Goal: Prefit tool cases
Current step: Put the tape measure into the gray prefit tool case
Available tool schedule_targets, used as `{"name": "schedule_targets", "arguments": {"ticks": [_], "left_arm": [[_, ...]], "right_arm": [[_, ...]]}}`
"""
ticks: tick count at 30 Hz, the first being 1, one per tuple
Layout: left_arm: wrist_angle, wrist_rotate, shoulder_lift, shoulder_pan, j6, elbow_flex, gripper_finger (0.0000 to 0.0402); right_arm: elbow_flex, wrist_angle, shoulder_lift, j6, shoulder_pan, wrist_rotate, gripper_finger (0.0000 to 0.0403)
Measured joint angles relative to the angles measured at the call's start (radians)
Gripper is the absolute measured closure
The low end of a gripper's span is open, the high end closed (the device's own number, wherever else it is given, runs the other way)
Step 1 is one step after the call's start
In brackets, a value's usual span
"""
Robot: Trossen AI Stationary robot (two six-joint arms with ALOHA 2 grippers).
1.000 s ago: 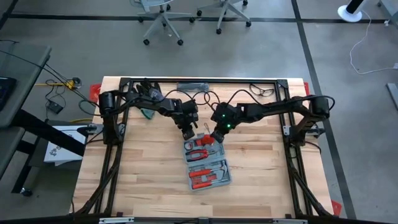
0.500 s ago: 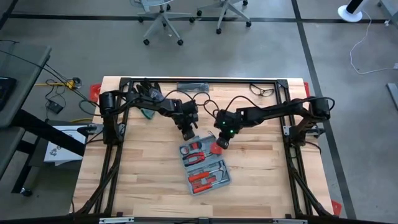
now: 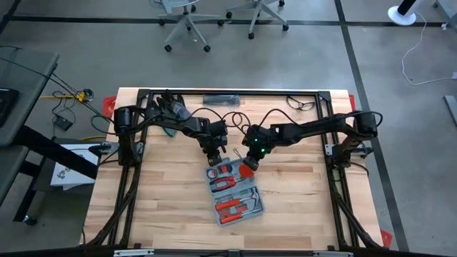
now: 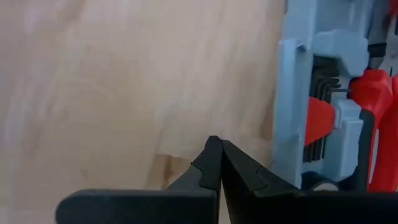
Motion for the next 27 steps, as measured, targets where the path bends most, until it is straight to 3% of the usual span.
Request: {"name": "schedule_targets", "arguments": {"ticks": [8,18,24,27], "left_arm": [[0.01,-0.003,0.0,-0.048,-0.048,0.0,0.0401],[0.059,-0.009,0.0,-0.06,-0.067,-0.002,0.0401],[0.057,-0.02,0.0,-0.057,-0.064,-0.005,0.0401],[0.068,-0.013,-0.001,-0.051,-0.066,-0.018,0.0401]], "right_arm": [[0.0,0.109,0.081,0.034,-0.007,-0.079,0.0403],[0.0,0.147,0.081,0.017,-0.055,-0.124,0.0403],[0.001,0.108,0.053,-0.008,-0.098,-0.124,0.0403],[0.001,0.061,0.055,-0.062,-0.108,-0.21,0.0403]]}}
